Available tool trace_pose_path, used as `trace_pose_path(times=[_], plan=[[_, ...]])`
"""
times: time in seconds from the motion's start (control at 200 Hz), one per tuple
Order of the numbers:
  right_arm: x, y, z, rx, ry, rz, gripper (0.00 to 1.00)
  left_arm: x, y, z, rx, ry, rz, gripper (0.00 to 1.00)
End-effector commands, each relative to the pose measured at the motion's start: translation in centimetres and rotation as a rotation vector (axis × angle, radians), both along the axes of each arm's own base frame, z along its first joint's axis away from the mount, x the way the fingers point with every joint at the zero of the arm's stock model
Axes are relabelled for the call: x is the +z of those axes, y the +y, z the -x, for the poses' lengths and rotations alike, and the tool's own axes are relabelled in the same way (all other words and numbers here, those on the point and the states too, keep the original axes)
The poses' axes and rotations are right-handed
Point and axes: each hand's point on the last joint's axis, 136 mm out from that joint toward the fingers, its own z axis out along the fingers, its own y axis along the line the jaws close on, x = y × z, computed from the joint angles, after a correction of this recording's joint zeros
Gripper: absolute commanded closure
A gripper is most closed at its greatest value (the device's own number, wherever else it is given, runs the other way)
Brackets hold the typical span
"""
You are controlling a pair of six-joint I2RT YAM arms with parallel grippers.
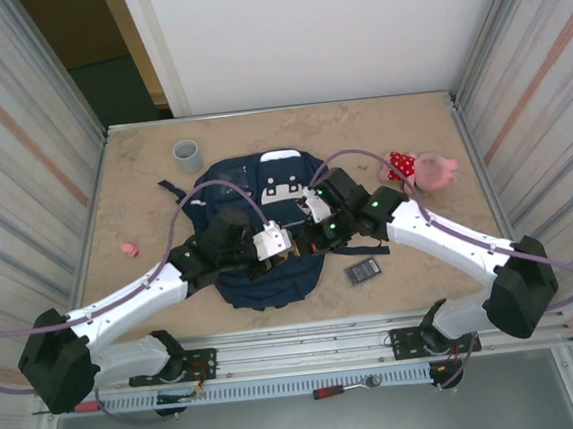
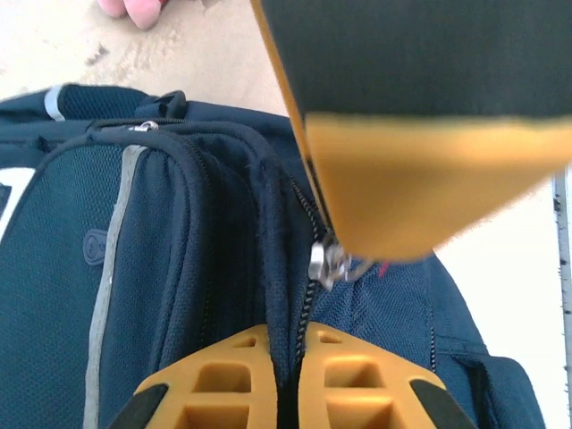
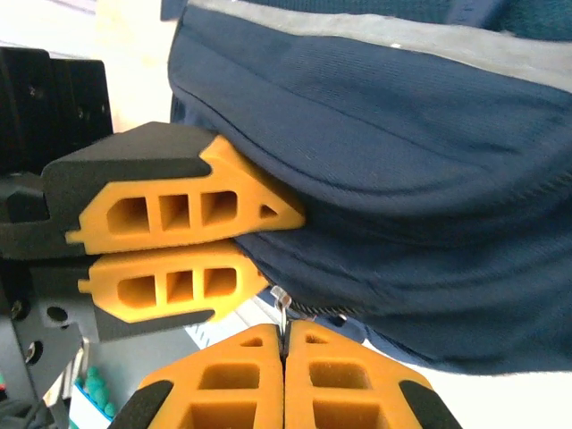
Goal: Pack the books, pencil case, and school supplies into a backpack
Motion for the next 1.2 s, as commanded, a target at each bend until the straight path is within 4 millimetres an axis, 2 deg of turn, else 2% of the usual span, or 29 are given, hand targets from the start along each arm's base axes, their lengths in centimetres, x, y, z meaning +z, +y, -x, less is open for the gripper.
trace_pose_path(times=[0.0, 0.045, 0.145, 0.276, 0.381, 0.531, 0.596, 0.666, 0.757, 0.822, 0.937, 1.047, 1.112, 1.193], plan=[[0.4, 1.5, 0.5, 0.025, 0.023, -0.022, 1.0, 1.3, -0.4, -1.0, 0.041, 0.007, 0.053, 1.0], [-0.1, 0.7, 0.1, -0.002, 0.023, 0.005, 1.0, 1.2, -0.2, -1.2, 0.054, 0.002, 0.044, 0.99], [-0.3, -1.2, -0.9, -0.067, 0.028, 0.008, 1.0, 0.5, 1.0, -1.6, 0.103, -0.021, 0.01, 0.74], [0.6, -3.2, -1.5, -0.105, 0.026, -0.019, 1.0, -0.6, 3.1, -1.3, 0.125, -0.031, -0.024, 0.61], [1.3, -3.4, -1.3, -0.086, 0.028, -0.042, 1.0, -1.1, 3.8, -1.0, 0.118, -0.043, -0.04, 0.57], [2.4, -2.3, -0.9, -0.045, 0.044, -0.106, 1.0, -0.4, 2.4, -0.7, 0.064, -0.023, 0.0, 0.54], [3.0, -1.7, -0.7, -0.023, 0.049, -0.138, 1.0, 0.1, 1.4, -0.9, 0.047, -0.002, 0.02, 0.57], [3.6, -1.4, -0.5, -0.01, 0.043, -0.154, 1.0, 1.0, 0.2, -0.6, 0.008, 0.017, 0.039, 0.71], [3.3, -2.6, -1.2, -0.051, 0.029, -0.127, 1.0, 1.3, -0.6, -0.5, -0.02, 0.006, 0.038, 0.91], [2.5, -3.9, -1.8, -0.095, 0.043, -0.111, 1.0, 1.2, -0.5, -0.6, -0.02, -0.007, 0.027, 1.0], [0.4, -7.2, -2.9, -0.18, 0.049, -0.032, 1.0, 0.6, 0.7, -0.5, -0.009, -0.037, -0.024, 1.0], [-1.6, -10.3, -4.2, -0.243, 0.051, 0.053, 1.0, 1.0, 2.1, -0.1, 0.006, -0.03, -0.046, 1.0], [-2.0, -11.1, -5.0, -0.269, 0.052, 0.056, 1.0, 1.0, 3.0, 0.2, 0.015, -0.029, -0.06, 1.0], [-2.1, -10.8, -5.2, -0.257, 0.051, 0.046, 1.0, 1.1, 3.7, 0.3, 0.025, -0.04, -0.063, 1.0]])
